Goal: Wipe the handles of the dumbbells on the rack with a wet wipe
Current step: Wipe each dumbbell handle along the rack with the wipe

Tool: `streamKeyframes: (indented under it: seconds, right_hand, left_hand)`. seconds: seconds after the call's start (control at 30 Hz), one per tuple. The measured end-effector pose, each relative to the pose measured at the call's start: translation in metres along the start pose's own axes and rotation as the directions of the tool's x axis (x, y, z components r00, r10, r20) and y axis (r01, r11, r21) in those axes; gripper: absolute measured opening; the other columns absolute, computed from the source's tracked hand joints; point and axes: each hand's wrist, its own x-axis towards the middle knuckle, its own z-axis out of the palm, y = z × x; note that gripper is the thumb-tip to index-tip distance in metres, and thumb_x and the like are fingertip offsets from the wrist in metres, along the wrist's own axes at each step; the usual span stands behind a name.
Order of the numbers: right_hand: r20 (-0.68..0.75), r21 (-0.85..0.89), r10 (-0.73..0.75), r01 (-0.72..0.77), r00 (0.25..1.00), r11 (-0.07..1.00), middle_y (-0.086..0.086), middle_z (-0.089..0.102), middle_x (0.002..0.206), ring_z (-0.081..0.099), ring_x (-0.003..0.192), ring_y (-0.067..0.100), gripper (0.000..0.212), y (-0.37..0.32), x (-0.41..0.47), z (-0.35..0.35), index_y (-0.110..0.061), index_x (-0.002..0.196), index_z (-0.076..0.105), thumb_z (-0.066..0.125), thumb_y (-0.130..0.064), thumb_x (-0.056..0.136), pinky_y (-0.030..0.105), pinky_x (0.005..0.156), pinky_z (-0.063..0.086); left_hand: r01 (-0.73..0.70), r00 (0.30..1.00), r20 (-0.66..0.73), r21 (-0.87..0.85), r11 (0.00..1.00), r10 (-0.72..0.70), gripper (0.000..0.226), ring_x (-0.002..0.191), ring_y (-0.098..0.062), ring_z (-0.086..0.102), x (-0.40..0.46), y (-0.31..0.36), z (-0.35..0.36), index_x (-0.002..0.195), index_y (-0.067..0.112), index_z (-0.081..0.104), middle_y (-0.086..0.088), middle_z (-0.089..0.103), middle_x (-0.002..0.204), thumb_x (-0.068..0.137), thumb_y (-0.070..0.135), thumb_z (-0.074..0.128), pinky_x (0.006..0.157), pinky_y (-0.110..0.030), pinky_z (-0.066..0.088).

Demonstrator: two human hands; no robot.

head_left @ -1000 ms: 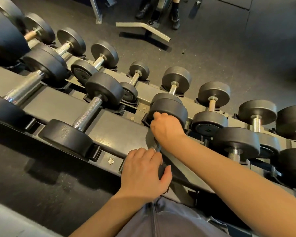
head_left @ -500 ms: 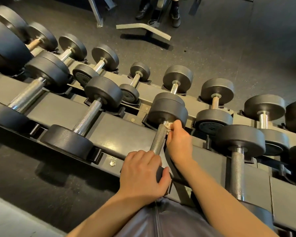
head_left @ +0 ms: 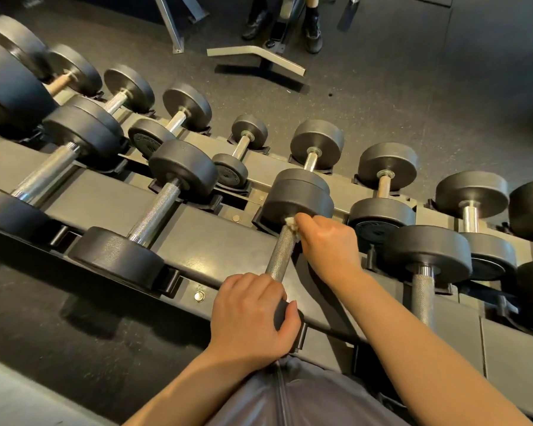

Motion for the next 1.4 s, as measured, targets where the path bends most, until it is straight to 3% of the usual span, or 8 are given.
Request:
streamKeyframes:
  seconds: [0.3,0.4,0.6,0.73,0.93,1.13,1.27,1.4]
  right_hand:
    - [0.141,0.048,-0.022,0.015,0.990,0.999,0.009,0.060,0.070,0.059,0.056,0.026,0.014,-0.010,0.008,-0.005,-0.009,0.082,0.064,0.076,-0.015,0.075,0.030,0.045,0.045]
    - [0.308,0.232,-0.007,-0.068,0.951,0.970,0.005,0.065,0.092,0.062,0.081,0.023,0.014,-0.007,0.010,-0.016,-0.015,0.102,0.061,0.052,-0.024,0.095,0.037,0.071,0.052]
    - [0.653,0.637,-0.221,-0.367,0.724,0.678,-0.012,0.059,0.074,0.056,0.067,0.000,0.003,-0.018,-0.019,-0.029,-0.016,0.089,0.066,0.063,-0.015,0.089,0.015,0.065,0.044]
    - [0.463,0.637,-0.247,-0.126,0.851,0.760,-0.016,0.052,0.067,0.049,0.064,0.001,0.008,-0.026,-0.032,-0.025,-0.015,0.088,0.066,0.059,-0.017,0.090,0.012,0.062,0.037]
    - [0.114,0.201,-0.302,0.276,0.947,0.940,0.006,0.062,0.071,0.061,0.061,0.025,0.010,-0.031,-0.014,-0.008,-0.010,0.079,0.062,0.069,-0.016,0.076,0.034,0.047,0.051]
    - [0.152,0.003,-0.125,0.126,0.980,0.992,0.009,0.058,0.070,0.055,0.045,0.027,0.028,-0.009,0.017,0.002,-0.008,0.082,0.061,0.082,-0.008,0.063,0.026,0.038,0.037]
    - [0.336,0.342,0.003,-0.125,0.942,0.931,0.001,0.063,0.089,0.060,0.076,0.018,0.011,-0.013,0.010,-0.007,-0.016,0.096,0.062,0.053,-0.021,0.094,0.025,0.061,0.042]
    - [0.530,0.623,-0.209,-0.211,0.822,0.753,-0.010,0.062,0.074,0.058,0.066,0.000,0.008,-0.027,-0.012,-0.023,-0.016,0.087,0.068,0.061,-0.018,0.089,0.009,0.061,0.040]
  left_hand:
    - [0.015,0.994,-0.103,-0.102,0.995,-0.026,0.017,0.064,-0.014,0.058,-0.003,0.000,0.004,0.067,0.017,0.065,0.005,0.062,0.068,0.078,0.027,0.057,0.063,-0.028,0.045]
    - [0.154,0.973,-0.123,-0.295,0.943,-0.198,0.010,0.071,-0.006,0.057,-0.004,0.001,-0.002,0.077,0.020,0.063,0.011,0.061,0.076,0.080,0.027,0.057,0.065,-0.023,0.044]
    - [0.519,0.785,0.012,-0.558,0.647,-0.619,0.019,0.083,-0.003,0.058,0.005,-0.003,-0.007,0.099,0.032,0.053,0.013,0.059,0.087,0.090,0.017,0.060,0.072,-0.019,0.046]
    - [0.539,0.785,0.022,-0.518,0.665,-0.619,0.019,0.083,-0.001,0.058,0.007,-0.002,-0.005,0.108,0.031,0.049,0.013,0.059,0.089,0.096,0.018,0.054,0.071,-0.024,0.047]
    - [0.521,0.801,-0.024,-0.464,0.716,-0.598,0.028,0.079,-0.004,0.059,0.007,0.001,-0.004,0.104,0.039,0.046,0.012,0.061,0.084,0.097,0.013,0.053,0.070,-0.035,0.050]
    - [0.536,0.770,-0.052,-0.488,0.689,-0.636,0.034,0.084,-0.003,0.058,0.007,0.006,-0.005,0.097,0.047,0.043,0.014,0.060,0.087,0.097,0.013,0.050,0.072,-0.023,0.045]
    - [0.528,0.747,-0.106,-0.504,0.683,-0.656,0.036,0.086,-0.003,0.057,0.006,0.006,-0.003,0.096,0.046,0.045,0.015,0.058,0.087,0.097,0.010,0.051,0.073,-0.016,0.044]
    - [0.505,0.758,-0.130,-0.503,0.701,-0.639,0.031,0.087,-0.003,0.057,0.003,0.004,-0.001,0.098,0.043,0.047,0.017,0.059,0.089,0.097,0.011,0.051,0.071,-0.011,0.042]
